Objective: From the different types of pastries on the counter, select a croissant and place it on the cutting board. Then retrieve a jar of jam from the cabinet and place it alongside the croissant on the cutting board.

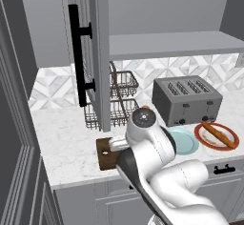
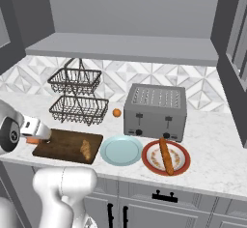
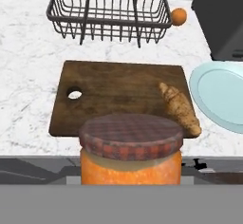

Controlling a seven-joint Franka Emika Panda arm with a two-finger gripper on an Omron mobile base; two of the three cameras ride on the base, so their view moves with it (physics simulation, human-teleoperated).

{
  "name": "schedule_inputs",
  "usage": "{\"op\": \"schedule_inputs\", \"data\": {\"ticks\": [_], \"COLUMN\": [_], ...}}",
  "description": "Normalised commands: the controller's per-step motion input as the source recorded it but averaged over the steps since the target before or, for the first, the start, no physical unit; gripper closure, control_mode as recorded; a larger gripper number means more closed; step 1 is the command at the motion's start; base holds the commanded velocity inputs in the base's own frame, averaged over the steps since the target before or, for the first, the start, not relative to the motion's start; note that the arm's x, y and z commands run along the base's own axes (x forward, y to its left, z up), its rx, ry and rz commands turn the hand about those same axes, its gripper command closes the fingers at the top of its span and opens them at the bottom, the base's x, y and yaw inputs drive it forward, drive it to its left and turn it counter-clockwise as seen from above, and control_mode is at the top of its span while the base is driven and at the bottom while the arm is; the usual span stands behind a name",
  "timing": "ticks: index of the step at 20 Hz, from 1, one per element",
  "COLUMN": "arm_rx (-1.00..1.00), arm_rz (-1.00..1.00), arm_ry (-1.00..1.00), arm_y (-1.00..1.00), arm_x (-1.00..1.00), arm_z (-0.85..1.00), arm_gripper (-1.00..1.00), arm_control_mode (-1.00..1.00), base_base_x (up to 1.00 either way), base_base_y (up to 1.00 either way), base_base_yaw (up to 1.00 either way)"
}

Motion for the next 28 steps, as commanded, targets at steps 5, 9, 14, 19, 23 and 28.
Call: {"op": "schedule_inputs", "data": {"ticks": [5,9,14,19,23,28], "arm_rx": [0.00,0.00,0.00,0.00,0.02,0.02], "arm_rz": [0.00,0.00,0.00,0.00,0.00,0.00], "arm_ry": [-0.20,-0.13,-0.06,-0.14,-0.07,-0.03], "arm_y": [-0.06,-0.29,-0.33,-0.17,-0.18,-0.16], "arm_x": [0.20,0.31,0.21,0.14,0.52,0.51], "arm_z": [-0.35,-0.46,-0.61,-0.53,-0.48,-0.52], "arm_gripper": [1.00,1.00,1.00,1.00,1.00,1.00], "arm_control_mode": [-1.00,-1.00,-1.00,-1.00,-1.00,-1.00], "base_base_x": [0.00,0.00,0.00,0.00,0.00,0.00], "base_base_y": [0.00,0.00,0.00,0.00,0.00,0.00], "base_base_yaw": [0.00,0.00,0.00,0.00,0.00,0.00]}}
